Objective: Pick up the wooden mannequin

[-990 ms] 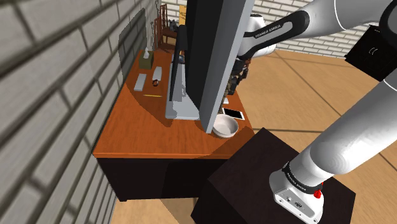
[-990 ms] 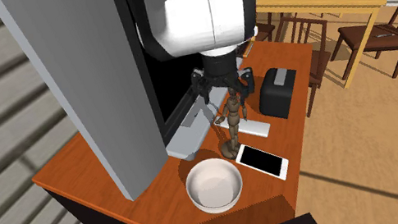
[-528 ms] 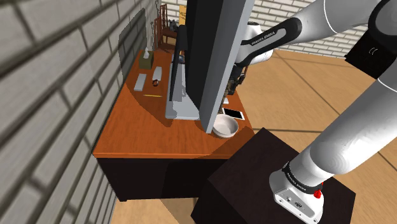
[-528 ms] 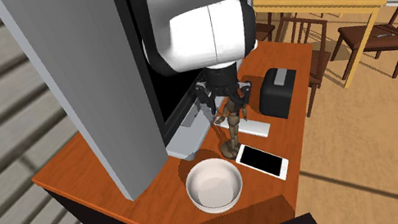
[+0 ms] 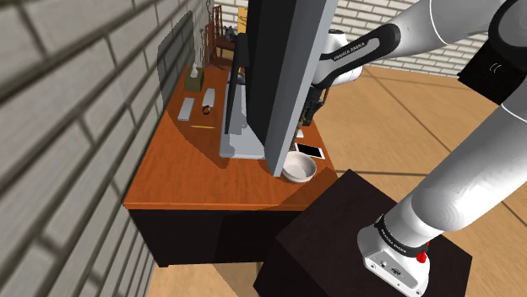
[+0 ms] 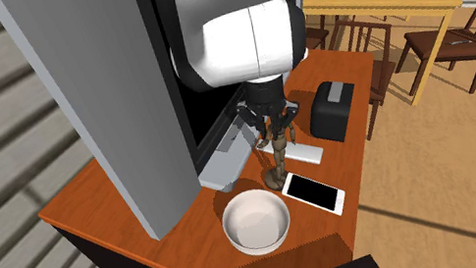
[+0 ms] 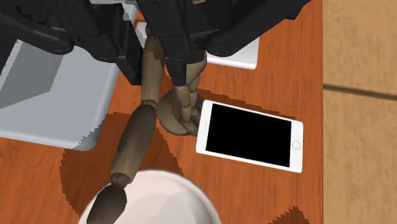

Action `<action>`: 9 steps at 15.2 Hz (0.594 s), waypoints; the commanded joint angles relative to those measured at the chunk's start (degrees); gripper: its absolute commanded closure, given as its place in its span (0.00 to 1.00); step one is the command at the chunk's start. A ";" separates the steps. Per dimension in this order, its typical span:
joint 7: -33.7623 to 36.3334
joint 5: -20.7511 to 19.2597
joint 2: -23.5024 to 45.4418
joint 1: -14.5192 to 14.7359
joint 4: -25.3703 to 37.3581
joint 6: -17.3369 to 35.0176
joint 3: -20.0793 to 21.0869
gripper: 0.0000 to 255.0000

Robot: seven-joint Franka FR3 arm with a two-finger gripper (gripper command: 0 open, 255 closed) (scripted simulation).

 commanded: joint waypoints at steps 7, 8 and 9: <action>-0.18 -0.04 -2.88 0.02 1.93 -4.89 0.01 1.00; -0.20 -0.04 -3.33 0.03 2.26 -5.66 0.02 1.00; -0.22 -0.05 -3.77 0.04 2.59 -6.44 0.03 1.00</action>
